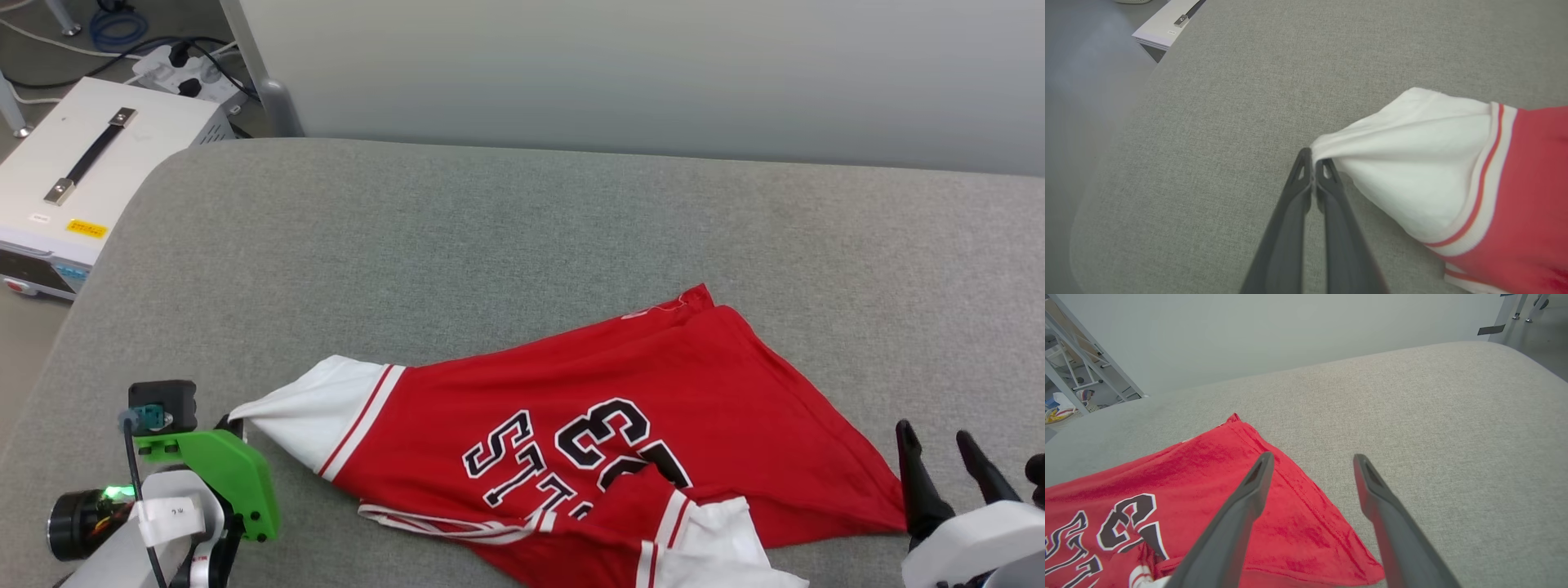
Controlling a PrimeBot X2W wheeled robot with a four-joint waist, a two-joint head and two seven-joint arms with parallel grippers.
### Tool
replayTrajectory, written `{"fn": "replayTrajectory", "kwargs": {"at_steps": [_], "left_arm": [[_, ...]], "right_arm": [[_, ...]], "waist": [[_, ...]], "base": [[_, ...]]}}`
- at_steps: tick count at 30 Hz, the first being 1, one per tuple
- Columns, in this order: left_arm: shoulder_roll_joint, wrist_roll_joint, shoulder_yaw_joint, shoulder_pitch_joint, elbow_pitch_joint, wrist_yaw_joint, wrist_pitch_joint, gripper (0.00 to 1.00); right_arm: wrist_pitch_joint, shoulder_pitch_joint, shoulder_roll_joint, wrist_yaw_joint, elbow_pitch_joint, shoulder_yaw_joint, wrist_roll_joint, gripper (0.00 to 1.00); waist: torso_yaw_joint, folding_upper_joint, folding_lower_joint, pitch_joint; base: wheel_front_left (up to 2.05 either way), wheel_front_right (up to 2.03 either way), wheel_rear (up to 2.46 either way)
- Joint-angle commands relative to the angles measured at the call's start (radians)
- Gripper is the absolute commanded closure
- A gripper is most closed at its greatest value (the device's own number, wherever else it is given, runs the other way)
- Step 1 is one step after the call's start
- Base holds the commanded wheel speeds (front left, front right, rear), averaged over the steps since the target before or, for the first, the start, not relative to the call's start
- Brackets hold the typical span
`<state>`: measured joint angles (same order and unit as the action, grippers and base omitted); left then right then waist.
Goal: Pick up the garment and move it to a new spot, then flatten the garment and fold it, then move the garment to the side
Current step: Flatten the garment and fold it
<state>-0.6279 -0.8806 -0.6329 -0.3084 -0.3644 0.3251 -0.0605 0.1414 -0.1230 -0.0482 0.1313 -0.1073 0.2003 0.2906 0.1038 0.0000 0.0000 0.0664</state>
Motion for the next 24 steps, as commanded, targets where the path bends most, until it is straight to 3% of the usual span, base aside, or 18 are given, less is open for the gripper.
{"fn": "replayTrajectory", "kwargs": {"at_steps": [1,4,10,14,24], "left_arm": [[-0.008,-0.015,0.008,0.032,0.029,0.016,0.015,1.0],[-0.01,-0.018,0.01,0.065,0.079,0.035,0.026,1.0],[-0.015,-0.017,0.009,0.099,0.164,0.066,0.029,1.0],[-0.015,-0.01,0.003,0.097,0.202,0.079,0.024,1.0],[0.009,0.002,-0.009,0.053,0.231,0.074,0.023,1.0]], "right_arm": [[0.033,-0.031,-0.002,-0.001,-0.003,-0.005,0.015,0.0],[0.136,-0.076,-0.004,-0.001,-0.004,-0.042,0.033,0.0],[0.434,-0.145,-0.07,-0.001,-0.026,-0.137,0.082,0.0],[0.558,-0.147,-0.1,-0.001,-0.032,-0.196,0.113,0.0],[0.61,-0.082,-0.128,-0.001,0.063,-0.365,0.119,0.0]], "waist": [[0.015,0.0,0.0,-0.022],[0.016,0.0,0.0,-0.038],[0.012,0.0,0.0,-0.056],[0.019,0.0,0.0,-0.048],[0.054,0.0,0.0,0.015]], "base": [[0.0,0.0,0.0],[0.0,0.0,0.0],[0.0,0.0,0.0],[0.0,0.0,0.0],[0.0,0.0,0.0]]}}
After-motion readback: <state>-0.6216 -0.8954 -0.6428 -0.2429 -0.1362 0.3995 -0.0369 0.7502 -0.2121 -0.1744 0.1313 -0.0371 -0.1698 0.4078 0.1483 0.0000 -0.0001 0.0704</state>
